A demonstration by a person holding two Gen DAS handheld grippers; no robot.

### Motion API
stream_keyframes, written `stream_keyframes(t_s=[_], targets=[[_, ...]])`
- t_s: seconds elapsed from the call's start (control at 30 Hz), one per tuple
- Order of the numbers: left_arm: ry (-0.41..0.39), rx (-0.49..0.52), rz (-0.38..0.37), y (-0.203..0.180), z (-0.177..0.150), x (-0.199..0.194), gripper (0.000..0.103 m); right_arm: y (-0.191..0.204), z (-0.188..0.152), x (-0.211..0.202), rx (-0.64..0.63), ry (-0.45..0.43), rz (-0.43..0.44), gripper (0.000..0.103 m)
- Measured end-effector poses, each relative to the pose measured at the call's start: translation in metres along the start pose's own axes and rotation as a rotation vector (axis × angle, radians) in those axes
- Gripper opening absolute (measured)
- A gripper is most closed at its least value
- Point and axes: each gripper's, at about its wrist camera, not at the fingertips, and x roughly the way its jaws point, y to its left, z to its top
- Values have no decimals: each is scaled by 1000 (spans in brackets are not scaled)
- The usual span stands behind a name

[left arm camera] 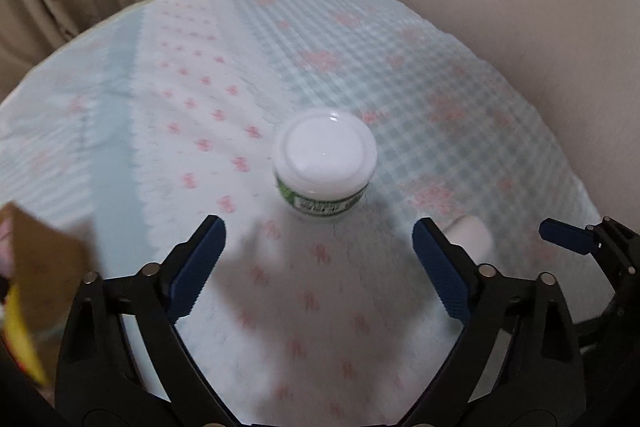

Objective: Organize rigid objects
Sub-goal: 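Grasp the white-lidded green jar with left tool while right tool grasps white earbud case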

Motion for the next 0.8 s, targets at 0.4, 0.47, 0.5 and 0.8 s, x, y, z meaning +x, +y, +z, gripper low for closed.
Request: stream_keyframes(t_s=[0.4,0.47,0.5,0.8], targets=[[-40,50,-21,-1,14,74,71,15,-13,59,-89,-120,-60,69],[-49,55,-19,0,16,77,69,17,-12,62,-97,-131,-77,65],[-54,59,-20,0,16,76,69,17,-12,62,-98,-135,-81,62],[-62,63,-26,1,17,73,68,16,-8,60,-85,-139,-84,56]])
